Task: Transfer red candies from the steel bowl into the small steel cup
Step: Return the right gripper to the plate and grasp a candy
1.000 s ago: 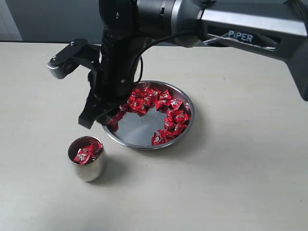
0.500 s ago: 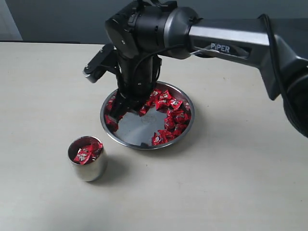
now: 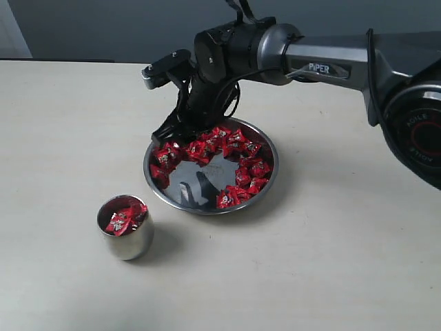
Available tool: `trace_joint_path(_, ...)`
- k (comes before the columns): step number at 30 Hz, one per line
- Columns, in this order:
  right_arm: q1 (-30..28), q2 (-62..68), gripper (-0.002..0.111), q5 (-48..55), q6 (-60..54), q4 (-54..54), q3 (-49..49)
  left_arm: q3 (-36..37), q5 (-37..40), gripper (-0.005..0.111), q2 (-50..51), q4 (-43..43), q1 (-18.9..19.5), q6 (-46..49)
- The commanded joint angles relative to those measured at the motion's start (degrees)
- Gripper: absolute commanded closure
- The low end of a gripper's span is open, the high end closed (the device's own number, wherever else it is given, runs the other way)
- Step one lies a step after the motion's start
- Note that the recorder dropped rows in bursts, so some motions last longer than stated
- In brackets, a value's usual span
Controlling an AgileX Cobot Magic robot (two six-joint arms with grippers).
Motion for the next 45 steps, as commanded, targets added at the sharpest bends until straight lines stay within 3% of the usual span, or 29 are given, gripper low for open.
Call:
trace_joint_path(1,-0.79,1.3,0.059,-1.29,0.12,0.23,0.07,0.3,-0.69,0.106,-0.31,0.04,0.29,-0.01)
trace_joint_path(11,-0.89,4.43,0.062,0.24,0.12,-0.04,0.07,0.3,-0.69,0.106,-0.31,0.04,0.29,-0.01)
trace_joint_path(13,-0.89,4.46,0.069,0.24,0.74,-0.04,0.07,0.3,-0.69,0.106,-0.31,0.04,0.29,-0.01)
trace_joint_path(18,-0.89,4.46,0.101,1.13,0.89,-0.04,0.07,0.3,-0.69,0.106,-0.31,0.04,0.29,-0.01)
trace_joint_path(20,-0.89,4.46,0.109,1.25,0.89,-0.04,0.07,0.3,-0.69,0.106,-0.31,0.04,0.29,-0.01)
trace_joint_path(42,-0.89,-5.61,0.108,5.88,-1.56,4.2,0.07,0.3,-0.69,0.106,-0.31,0.04,0.29,-0.01)
trace_joint_path(43,-0.89,-5.18,0.104,7.13,-2.02,4.2,0.07,0.3,-0.69,0.106,-0.31,0.04,0.29,-0.01)
trace_joint_path(45,-0.89,-3.33,0.084,9.17,-4.38,4.47,0.07,0.3,-0.69,0.106,-0.31,0.04,0.29,-0.01)
